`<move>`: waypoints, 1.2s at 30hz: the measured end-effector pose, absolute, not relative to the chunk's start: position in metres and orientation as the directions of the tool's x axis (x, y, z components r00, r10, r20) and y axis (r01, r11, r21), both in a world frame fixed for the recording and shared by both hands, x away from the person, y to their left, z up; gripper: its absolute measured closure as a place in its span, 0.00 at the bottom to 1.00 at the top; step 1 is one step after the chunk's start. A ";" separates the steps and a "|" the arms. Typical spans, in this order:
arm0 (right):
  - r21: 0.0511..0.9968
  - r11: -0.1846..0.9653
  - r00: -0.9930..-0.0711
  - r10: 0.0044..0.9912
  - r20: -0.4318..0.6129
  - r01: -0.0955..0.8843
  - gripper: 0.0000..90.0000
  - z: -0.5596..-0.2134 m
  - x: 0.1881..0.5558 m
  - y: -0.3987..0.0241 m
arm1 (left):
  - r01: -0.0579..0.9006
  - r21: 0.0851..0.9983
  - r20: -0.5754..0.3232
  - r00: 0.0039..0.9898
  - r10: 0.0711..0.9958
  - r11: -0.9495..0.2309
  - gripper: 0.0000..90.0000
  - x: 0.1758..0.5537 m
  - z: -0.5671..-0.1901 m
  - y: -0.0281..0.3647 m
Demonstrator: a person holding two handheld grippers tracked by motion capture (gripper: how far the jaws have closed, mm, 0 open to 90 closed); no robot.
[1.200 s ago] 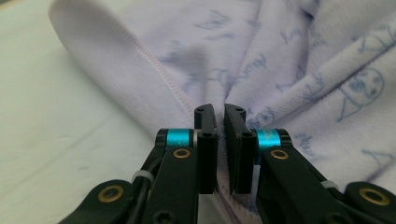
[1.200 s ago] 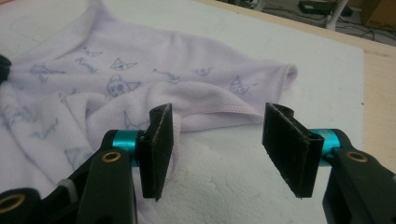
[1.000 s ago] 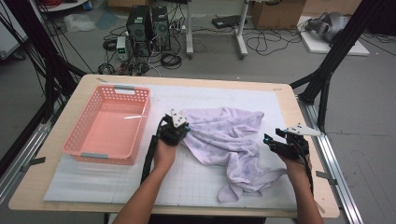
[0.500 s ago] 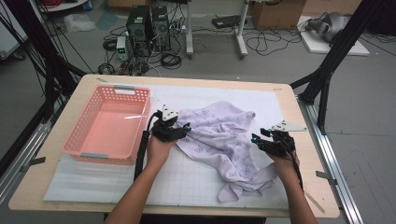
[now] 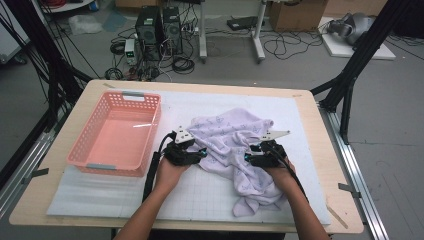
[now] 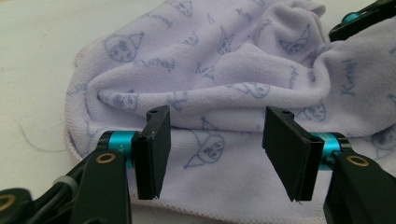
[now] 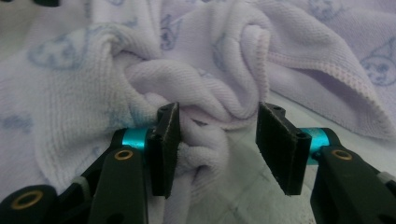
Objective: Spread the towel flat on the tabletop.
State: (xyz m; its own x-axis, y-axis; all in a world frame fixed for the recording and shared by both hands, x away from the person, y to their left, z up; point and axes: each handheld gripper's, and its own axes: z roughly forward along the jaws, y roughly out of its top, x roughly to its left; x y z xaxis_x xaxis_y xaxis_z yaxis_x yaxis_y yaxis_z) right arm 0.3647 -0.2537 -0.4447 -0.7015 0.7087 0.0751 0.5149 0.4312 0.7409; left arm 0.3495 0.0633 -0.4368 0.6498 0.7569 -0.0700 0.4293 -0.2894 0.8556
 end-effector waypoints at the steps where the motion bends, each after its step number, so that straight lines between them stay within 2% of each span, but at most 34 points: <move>1: 0.736 0.417 -0.686 0.722 0.088 0.534 0.49 -0.445 0.367 -0.254 | 0.423 0.861 -0.071 0.649 0.758 -0.282 0.47 0.349 -0.436 0.063; 3: 0.742 0.393 -0.672 0.733 0.104 0.544 0.48 -0.446 0.371 -0.256 | 0.419 0.865 -0.074 0.650 0.757 -0.275 0.48 0.348 -0.434 0.064; 7: 0.802 0.281 -0.609 0.783 0.126 0.527 0.56 -0.441 0.373 -0.264 | 0.419 0.868 -0.079 0.648 0.758 -0.267 0.48 0.348 -0.434 0.066; 10: 0.748 0.356 -0.632 0.767 0.109 0.560 0.53 -0.450 0.379 -0.256 | 0.418 0.870 -0.082 0.645 0.759 -0.262 0.48 0.348 -0.435 0.067; 11: 0.749 0.371 -0.639 0.764 0.090 0.549 0.56 -0.449 0.378 -0.254 | 0.419 0.870 -0.085 0.645 0.760 -0.259 0.48 0.348 -0.435 0.068; 12: 0.751 0.381 -0.657 0.749 0.091 0.539 0.64 -0.449 0.378 -0.253 | 0.419 0.872 -0.090 0.643 0.761 -0.251 0.48 0.348 -0.436 0.068; 13: 0.751 0.401 -0.677 0.732 0.082 0.525 0.73 -0.449 0.378 -0.252 | 0.426 0.872 -0.102 0.638 0.763 -0.240 0.48 0.348 -0.437 0.069; 14: 0.751 0.430 -0.712 0.698 0.076 0.502 0.87 -0.448 0.377 -0.250 | 0.430 0.871 -0.107 0.637 0.764 -0.237 0.48 0.348 -0.438 0.069; 16: 0.743 0.497 -0.738 0.675 -0.006 0.449 0.93 -0.445 0.375 -0.245 | 0.434 0.868 -0.106 0.636 0.765 -0.241 0.48 0.348 -0.440 0.070; 19: 0.728 0.525 -0.715 0.696 -0.070 0.440 0.94 -0.442 0.378 -0.248 | 0.441 0.863 -0.107 0.633 0.766 -0.244 0.48 0.346 -0.441 0.071; 22: 0.751 0.477 -0.632 0.768 -0.104 0.456 0.94 -0.438 0.386 -0.265 | 0.448 0.859 -0.109 0.633 0.766 -0.247 0.48 0.345 -0.441 0.071; 26: 0.766 0.399 -0.441 0.882 -0.168 0.505 0.94 -0.430 0.397 -0.299 | 0.453 0.855 -0.117 0.642 0.758 -0.252 0.48 0.344 -0.442 0.068; 29: 0.804 0.274 -0.299 0.946 -0.127 0.527 0.94 -0.425 0.400 -0.325 | 0.452 0.856 -0.128 0.657 0.743 -0.252 0.49 0.342 -0.443 0.063; 32: 0.812 0.246 -0.303 0.949 -0.090 0.529 0.91 -0.425 0.398 -0.333 | 0.462 0.849 -0.147 0.673 0.725 -0.257 0.49 0.341 -0.445 0.057; 36: 0.829 0.256 -0.352 0.933 -0.077 0.497 0.74 -0.419 0.387 -0.327 | 0.465 0.835 -0.152 0.707 0.690 -0.293 0.48 0.337 -0.448 0.044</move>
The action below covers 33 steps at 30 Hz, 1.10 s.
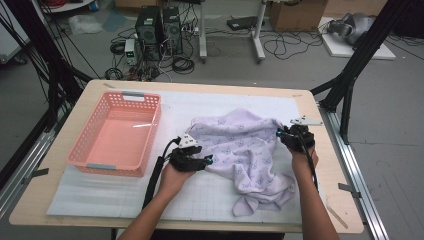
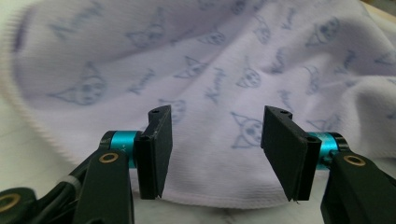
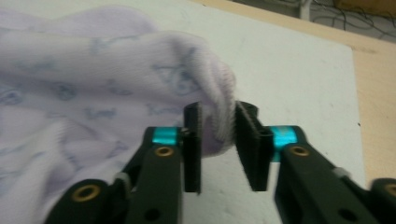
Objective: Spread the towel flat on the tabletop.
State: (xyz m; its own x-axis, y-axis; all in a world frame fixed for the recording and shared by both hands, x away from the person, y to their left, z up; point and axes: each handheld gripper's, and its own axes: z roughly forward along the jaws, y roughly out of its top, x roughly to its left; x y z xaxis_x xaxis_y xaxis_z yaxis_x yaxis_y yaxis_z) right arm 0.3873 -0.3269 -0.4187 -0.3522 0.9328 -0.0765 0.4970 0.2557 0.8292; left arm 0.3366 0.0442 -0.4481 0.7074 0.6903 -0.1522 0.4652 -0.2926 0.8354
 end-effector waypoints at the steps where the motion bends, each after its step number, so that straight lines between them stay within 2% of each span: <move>1: 0.834 0.261 -0.364 0.928 -0.079 0.485 0.70 -0.417 0.384 -0.326 | 0.461 0.833 -0.147 0.719 0.679 -0.307 0.48 0.336 -0.448 0.041; 4: 0.845 0.278 -0.398 0.913 -0.086 0.457 0.65 -0.410 0.370 -0.326 | 0.450 0.826 -0.134 0.742 0.657 -0.339 0.48 0.333 -0.450 0.031; 8: 0.856 0.267 -0.446 0.894 -0.049 0.442 0.61 -0.408 0.348 -0.327 | 0.424 0.801 -0.052 0.754 0.655 -0.424 0.46 0.332 -0.451 0.013; 11: 0.856 0.292 -0.477 0.877 -0.061 0.426 0.61 -0.411 0.333 -0.328 | 0.384 0.789 0.008 0.774 0.633 -0.480 0.44 0.330 -0.451 0.000; 14: 0.860 0.288 -0.489 0.871 -0.052 0.421 0.60 -0.414 0.325 -0.329 | 0.356 0.791 0.027 0.792 0.610 -0.498 0.48 0.328 -0.451 -0.008; 16: 0.862 0.277 -0.492 0.870 -0.036 0.425 0.59 -0.415 0.323 -0.331 | 0.323 0.796 0.039 0.817 0.575 -0.512 0.61 0.327 -0.451 -0.012; 19: 0.867 0.244 -0.479 0.878 -0.007 0.434 0.58 -0.414 0.322 -0.333 | 0.272 0.791 0.072 0.848 0.525 -0.548 0.93 0.324 -0.450 -0.017; 20: 0.869 0.246 -0.479 0.878 -0.012 0.429 0.58 -0.414 0.322 -0.334 | 0.278 0.793 0.064 0.847 0.527 -0.542 0.95 0.325 -0.450 -0.017; 22: 0.870 0.241 -0.478 0.878 -0.007 0.429 0.58 -0.414 0.322 -0.334 | 0.318 0.798 0.018 0.838 0.546 -0.513 0.97 0.330 -0.450 -0.012; 25: 0.873 0.220 -0.471 0.882 0.013 0.436 0.58 -0.415 0.320 -0.334 | 0.360 0.800 0.020 0.783 0.621 -0.480 0.98 0.338 -0.447 0.004; 33: 0.868 0.203 -0.447 0.894 0.024 0.454 0.58 -0.420 0.323 -0.336 | 0.462 0.839 0.005 0.522 0.853 -0.287 0.98 0.369 -0.432 0.078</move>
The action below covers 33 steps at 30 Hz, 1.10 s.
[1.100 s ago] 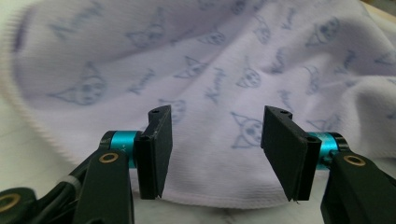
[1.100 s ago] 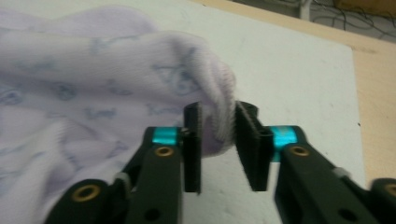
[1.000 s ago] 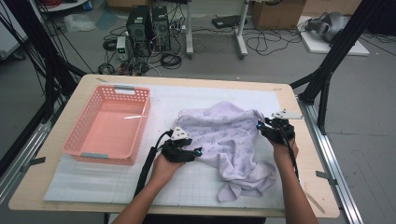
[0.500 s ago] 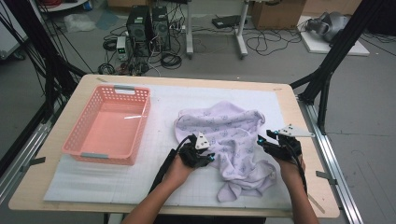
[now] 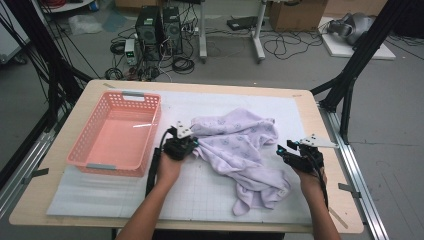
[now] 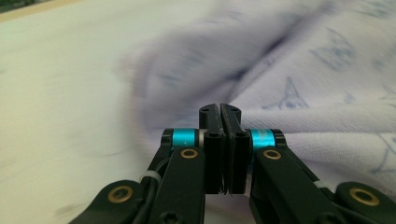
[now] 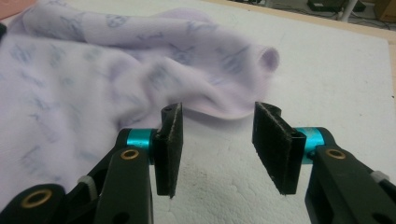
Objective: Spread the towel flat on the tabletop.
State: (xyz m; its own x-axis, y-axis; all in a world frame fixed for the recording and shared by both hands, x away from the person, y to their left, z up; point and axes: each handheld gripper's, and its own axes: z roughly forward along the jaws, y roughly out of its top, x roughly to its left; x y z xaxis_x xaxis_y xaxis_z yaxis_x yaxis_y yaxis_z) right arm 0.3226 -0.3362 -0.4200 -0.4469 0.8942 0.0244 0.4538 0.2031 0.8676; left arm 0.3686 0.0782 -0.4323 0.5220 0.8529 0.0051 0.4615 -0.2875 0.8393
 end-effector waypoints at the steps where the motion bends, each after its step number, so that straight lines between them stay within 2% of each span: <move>1: 0.867 0.207 -0.450 0.893 0.022 0.454 0.58 -0.421 0.323 -0.336 | 0.470 0.841 -0.003 0.501 0.865 -0.269 0.97 0.371 -0.432 0.085; 5: 0.857 0.223 -0.463 0.886 0.021 0.466 0.58 -0.423 0.325 -0.330 | 0.475 0.849 -0.032 0.483 0.875 -0.231 0.92 0.369 -0.432 0.094; 8: 0.850 0.232 -0.480 0.877 0.027 0.472 0.59 -0.425 0.327 -0.324 | 0.483 0.860 -0.108 0.487 0.867 -0.164 0.70 0.364 -0.431 0.094; 11: 0.838 0.246 -0.509 0.859 0.044 0.487 0.59 -0.429 0.329 -0.315 | 0.473 0.864 -0.115 0.520 0.846 -0.173 0.60 0.359 -0.431 0.090; 20: 0.769 0.355 -0.616 0.785 0.063 0.532 0.63 -0.451 0.338 -0.270 | 0.475 0.852 -0.145 0.619 0.772 -0.221 0.55 0.347 -0.428 0.080; 21: 0.772 0.353 -0.615 0.786 0.062 0.529 0.66 -0.450 0.337 -0.268 | 0.476 0.849 -0.143 0.627 0.766 -0.231 0.54 0.346 -0.429 0.077; 24: 0.769 0.375 -0.656 0.751 0.077 0.518 0.93 -0.450 0.337 -0.265 | 0.491 0.831 -0.148 0.650 0.745 -0.263 0.52 0.345 -0.433 0.069; 26: 0.767 0.419 -0.671 0.741 0.021 0.486 0.96 -0.448 0.336 -0.264 | 0.488 0.825 -0.141 0.666 0.732 -0.285 0.52 0.343 -0.435 0.063; 28: 0.780 0.410 -0.631 0.775 -0.025 0.472 0.96 -0.441 0.335 -0.271 | 0.485 0.824 -0.139 0.676 0.724 -0.294 0.52 0.342 -0.435 0.058; 33: 0.809 0.393 -0.441 0.878 -0.188 0.437 0.96 -0.416 0.329 -0.305 | 0.461 0.825 -0.118 0.708 0.697 -0.328 0.52 0.337 -0.434 0.044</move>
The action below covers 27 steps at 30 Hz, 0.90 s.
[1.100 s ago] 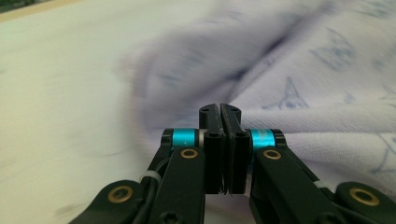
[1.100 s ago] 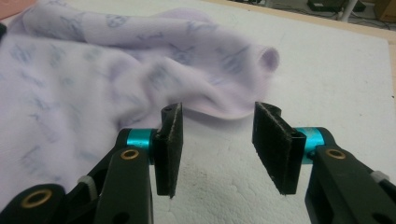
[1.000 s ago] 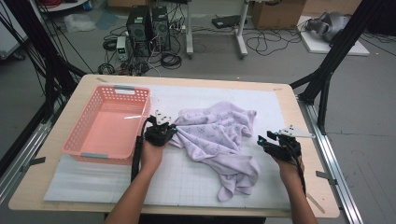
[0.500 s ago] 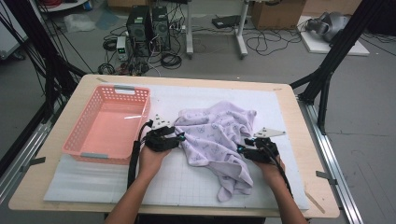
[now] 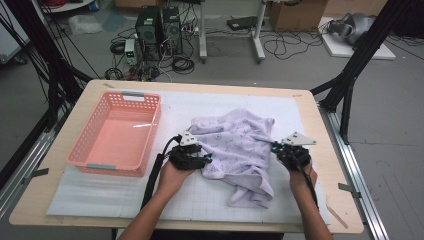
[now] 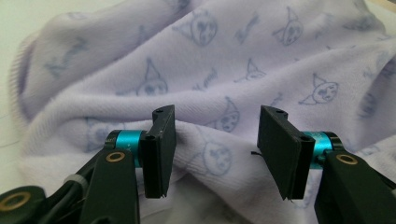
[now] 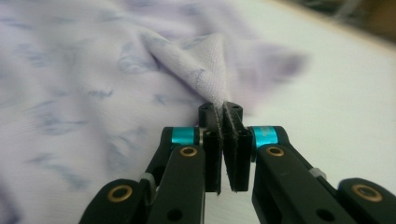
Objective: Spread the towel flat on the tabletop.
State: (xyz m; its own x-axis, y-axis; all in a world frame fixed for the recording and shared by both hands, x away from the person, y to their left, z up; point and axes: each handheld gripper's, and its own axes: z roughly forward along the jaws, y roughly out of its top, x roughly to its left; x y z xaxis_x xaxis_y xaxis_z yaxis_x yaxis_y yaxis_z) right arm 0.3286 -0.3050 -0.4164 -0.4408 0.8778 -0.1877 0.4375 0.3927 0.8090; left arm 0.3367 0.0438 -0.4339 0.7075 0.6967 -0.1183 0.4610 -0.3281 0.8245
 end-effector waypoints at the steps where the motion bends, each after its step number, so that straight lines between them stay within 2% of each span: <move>1: 0.812 0.378 -0.419 0.889 -0.185 0.445 0.96 -0.414 0.327 -0.312 | 0.456 0.826 -0.119 0.714 0.690 -0.330 0.52 0.335 -0.434 0.040; 4: 0.827 0.343 -0.403 0.902 -0.157 0.446 0.93 -0.415 0.325 -0.323 | 0.437 0.823 -0.121 0.758 0.641 -0.362 0.52 0.329 -0.432 0.026; 8: 0.851 0.297 -0.416 0.904 -0.104 0.432 0.79 -0.416 0.325 -0.325 | 0.402 0.821 -0.136 0.827 0.546 -0.404 0.50 0.321 -0.434 0.004; 13: 0.861 0.258 -0.395 0.916 -0.073 0.439 0.77 -0.415 0.323 -0.333 | 0.358 0.806 -0.129 0.884 0.450 -0.471 0.48 0.312 -0.440 -0.021; 19: 0.861 0.232 -0.385 0.922 -0.046 0.453 0.77 -0.417 0.321 -0.338 | 0.321 0.787 -0.086 0.902 0.423 -0.526 0.49 0.309 -0.445 -0.032; 21: 0.862 0.236 -0.389 0.920 -0.049 0.449 0.77 -0.417 0.322 -0.338 | 0.307 0.785 -0.075 0.909 0.409 -0.537 0.56 0.308 -0.446 -0.033; 25: 0.859 0.236 -0.392 0.919 -0.046 0.455 0.76 -0.418 0.322 -0.338 | 0.245 0.797 -0.024 0.926 0.376 -0.552 0.89 0.304 -0.442 -0.030; 27: 0.858 0.236 -0.392 0.919 -0.045 0.456 0.75 -0.418 0.321 -0.338 | 0.258 0.827 -0.041 0.913 0.405 -0.499 0.97 0.307 -0.439 -0.019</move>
State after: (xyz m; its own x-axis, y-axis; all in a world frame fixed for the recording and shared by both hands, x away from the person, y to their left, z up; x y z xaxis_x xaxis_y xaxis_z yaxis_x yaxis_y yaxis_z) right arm 0.3215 -0.3377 -0.4179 -0.3922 0.9188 -0.0449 0.4558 0.2365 0.8581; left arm 0.3066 -0.0186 -0.4390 0.9134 0.4050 -0.0411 0.2585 -0.4990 0.8271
